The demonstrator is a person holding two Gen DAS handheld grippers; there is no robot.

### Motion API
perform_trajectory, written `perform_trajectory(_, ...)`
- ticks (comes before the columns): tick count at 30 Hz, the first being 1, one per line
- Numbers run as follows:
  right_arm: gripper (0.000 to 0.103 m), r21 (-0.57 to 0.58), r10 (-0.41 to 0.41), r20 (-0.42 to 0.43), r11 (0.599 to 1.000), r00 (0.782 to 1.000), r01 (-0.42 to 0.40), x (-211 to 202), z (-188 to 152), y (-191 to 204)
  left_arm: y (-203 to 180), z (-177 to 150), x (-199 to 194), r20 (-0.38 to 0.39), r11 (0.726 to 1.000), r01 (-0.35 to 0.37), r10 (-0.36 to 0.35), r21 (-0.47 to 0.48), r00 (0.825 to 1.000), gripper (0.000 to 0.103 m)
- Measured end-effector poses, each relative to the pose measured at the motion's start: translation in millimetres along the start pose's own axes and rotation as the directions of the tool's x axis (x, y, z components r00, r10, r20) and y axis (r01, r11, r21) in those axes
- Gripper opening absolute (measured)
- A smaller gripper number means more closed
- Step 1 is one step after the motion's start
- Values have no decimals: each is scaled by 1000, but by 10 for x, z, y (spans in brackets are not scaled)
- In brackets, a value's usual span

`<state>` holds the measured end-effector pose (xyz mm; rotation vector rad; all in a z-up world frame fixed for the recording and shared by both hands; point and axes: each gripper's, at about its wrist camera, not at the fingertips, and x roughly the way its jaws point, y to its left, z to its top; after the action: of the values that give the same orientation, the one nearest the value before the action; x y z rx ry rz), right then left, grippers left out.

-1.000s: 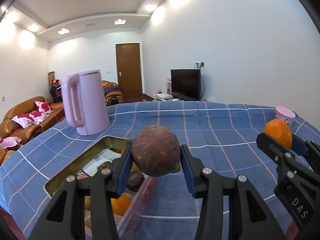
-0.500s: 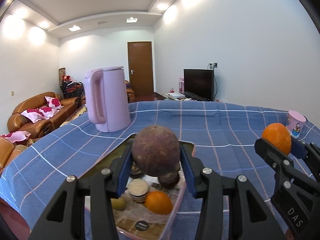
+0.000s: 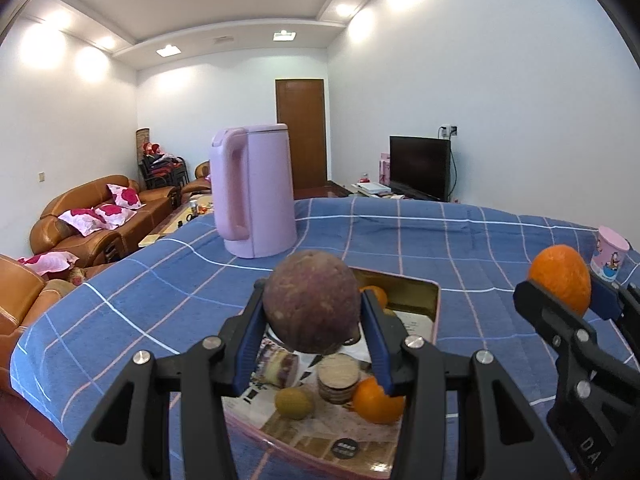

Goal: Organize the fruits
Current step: 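Lift and carry the dark fruit in the left and orange in the right to the tin, then open both grippers over the tin, releasing the orange and dark fruit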

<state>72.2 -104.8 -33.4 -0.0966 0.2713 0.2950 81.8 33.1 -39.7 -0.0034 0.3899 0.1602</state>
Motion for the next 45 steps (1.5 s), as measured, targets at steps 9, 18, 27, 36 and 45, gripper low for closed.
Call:
perform_trajectory(9,49,-26,43,-2,999,999,-43,82,8,222,163,-14,43,-14,999,-33,33,-14,999,49)
perform_trajectory(18,49,-51,78,-7,996,997,-78,117,2,409,357,-22,99,-33,997,-76,75,-34,997,49)
perform_trajectory(27,49,-67,109,-23,992,994,-110,170,2,569,492,-37,155,-51,994,-99,97,-38,994,49)
perform_trajectory(36,49,-76,139,-63,987,988,-144,251,-3,687,577,-100,290,-103,993,-118,115,-24,988,49)
perform_trajectory(45,49,-60,168,-106,983,980,-175,302,-6,674,601,-163,331,-133,993,-116,113,-18,985,49)
